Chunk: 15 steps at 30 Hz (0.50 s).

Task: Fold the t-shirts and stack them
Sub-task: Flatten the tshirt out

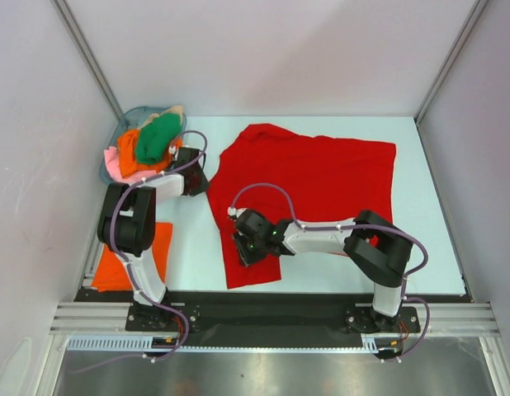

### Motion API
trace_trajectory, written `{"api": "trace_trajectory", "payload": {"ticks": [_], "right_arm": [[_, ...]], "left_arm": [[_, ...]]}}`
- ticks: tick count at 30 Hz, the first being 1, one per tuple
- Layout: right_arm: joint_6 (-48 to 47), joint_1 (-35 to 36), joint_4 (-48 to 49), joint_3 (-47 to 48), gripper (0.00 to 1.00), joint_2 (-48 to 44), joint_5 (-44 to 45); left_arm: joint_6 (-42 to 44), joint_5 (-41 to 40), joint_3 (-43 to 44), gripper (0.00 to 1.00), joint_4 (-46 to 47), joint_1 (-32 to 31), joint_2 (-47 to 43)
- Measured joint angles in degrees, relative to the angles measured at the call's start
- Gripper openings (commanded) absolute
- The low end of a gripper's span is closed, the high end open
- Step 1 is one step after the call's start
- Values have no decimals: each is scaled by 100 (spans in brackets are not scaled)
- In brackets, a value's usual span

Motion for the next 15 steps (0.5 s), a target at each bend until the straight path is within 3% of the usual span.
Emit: {"api": "trace_trajectory", "payload": {"ticks": [10,13,15], "right_arm": [[422,590,389,55,31,192,-326],[579,621,570,55,31,262,-625],[601,625,566,55,36,247,-605]], "left_arm": [[2,-385,-127,1,-369,234,-260],[20,-393,-127,17,-428,238,-262],[46,-393,-127,37,-490,238,-267]]}}
